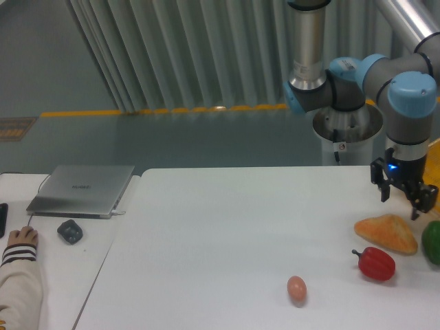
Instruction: Place the triangular bread on the table
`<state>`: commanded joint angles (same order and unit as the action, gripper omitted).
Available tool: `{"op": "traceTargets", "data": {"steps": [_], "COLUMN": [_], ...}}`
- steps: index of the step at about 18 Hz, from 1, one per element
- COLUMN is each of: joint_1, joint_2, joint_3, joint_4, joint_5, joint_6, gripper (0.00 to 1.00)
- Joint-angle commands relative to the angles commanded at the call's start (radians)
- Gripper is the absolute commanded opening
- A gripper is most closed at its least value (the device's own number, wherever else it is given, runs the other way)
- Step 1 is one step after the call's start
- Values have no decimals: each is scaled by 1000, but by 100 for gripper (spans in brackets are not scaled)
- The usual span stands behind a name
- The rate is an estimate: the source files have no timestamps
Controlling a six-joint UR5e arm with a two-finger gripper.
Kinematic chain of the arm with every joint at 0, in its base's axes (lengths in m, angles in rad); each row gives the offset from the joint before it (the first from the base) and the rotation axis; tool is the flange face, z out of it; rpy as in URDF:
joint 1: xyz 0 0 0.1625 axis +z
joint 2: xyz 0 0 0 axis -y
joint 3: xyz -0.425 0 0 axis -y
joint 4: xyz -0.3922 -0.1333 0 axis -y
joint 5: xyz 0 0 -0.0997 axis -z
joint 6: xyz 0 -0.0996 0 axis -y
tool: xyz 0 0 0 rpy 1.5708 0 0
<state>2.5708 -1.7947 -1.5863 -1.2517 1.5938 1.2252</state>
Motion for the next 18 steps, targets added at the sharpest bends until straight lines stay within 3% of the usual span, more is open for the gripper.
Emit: {"op": "traceTargets", "data": {"steps": [11,13,18], "joint_1": [221,256,267], "joint_2": [-34,-29,-28], "joint_3": [48,40,39], "joint_4": [-9,-11,-11], "joint_5": [-9,-11,-5], "joint_6": [725,798,815], "gripper": [100,100,100]}}
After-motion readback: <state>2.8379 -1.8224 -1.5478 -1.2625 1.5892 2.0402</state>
